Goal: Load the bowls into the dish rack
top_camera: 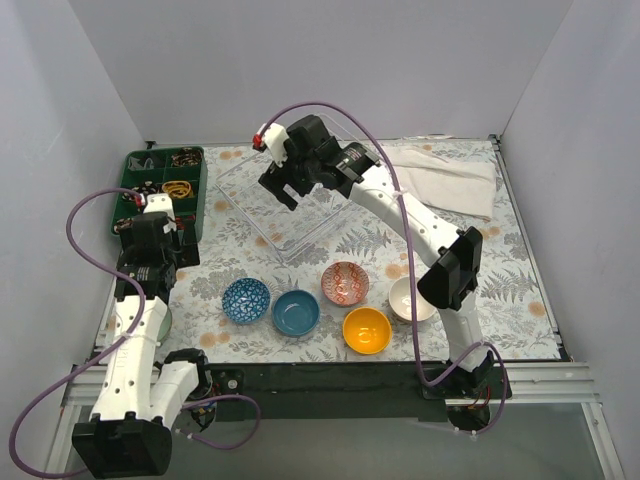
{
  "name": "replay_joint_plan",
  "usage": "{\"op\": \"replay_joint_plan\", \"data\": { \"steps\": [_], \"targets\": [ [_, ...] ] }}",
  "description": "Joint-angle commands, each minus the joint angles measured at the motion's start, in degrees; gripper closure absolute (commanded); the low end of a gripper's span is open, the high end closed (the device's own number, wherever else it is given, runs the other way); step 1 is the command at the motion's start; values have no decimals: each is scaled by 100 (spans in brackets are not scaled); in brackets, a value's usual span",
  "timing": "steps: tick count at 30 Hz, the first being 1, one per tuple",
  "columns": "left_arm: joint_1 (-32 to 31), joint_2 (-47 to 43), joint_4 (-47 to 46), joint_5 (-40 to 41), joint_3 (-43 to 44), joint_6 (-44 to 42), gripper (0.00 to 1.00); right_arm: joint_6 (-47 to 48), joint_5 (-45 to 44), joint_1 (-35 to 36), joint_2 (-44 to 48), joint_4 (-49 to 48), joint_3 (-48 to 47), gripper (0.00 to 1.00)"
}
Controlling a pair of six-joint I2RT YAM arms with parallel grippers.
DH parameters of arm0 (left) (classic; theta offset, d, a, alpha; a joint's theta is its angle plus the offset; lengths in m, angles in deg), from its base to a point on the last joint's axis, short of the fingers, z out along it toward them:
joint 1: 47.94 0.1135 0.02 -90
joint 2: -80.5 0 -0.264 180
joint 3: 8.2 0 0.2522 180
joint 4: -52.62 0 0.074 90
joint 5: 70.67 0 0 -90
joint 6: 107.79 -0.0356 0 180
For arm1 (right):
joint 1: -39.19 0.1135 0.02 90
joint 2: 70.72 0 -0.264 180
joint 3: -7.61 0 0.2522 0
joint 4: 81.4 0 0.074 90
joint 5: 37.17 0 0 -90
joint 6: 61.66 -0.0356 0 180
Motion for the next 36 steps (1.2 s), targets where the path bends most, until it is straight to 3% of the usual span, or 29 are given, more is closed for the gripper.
{"op": "replay_joint_plan", "data": {
  "steps": [1, 12, 24, 31, 34, 36],
  "targets": [
    [16, 77, 680, -103, 192, -105, 2, -405, -84, -40, -298, -421, -456, 5],
    [191, -90, 567, -68, -63, 150, 2, -326, 276, 593, -1054, -571, -789, 12],
    [244, 7, 576, -174, -46, 106, 2, -387, 74, 725, -1801, -659, -957, 20],
    [244, 7, 567, -235, -10, 80, 2, -256, -225, 769, -1925, -641, -825, 50],
    [244, -2, 567, -270, -10, 62, 2, -133, -260, 778, -1794, -632, -650, 67],
    [244, -11, 549, -297, -28, 36, 2, -45, -225, 778, -1662, -597, -431, 85]
  ]
}}
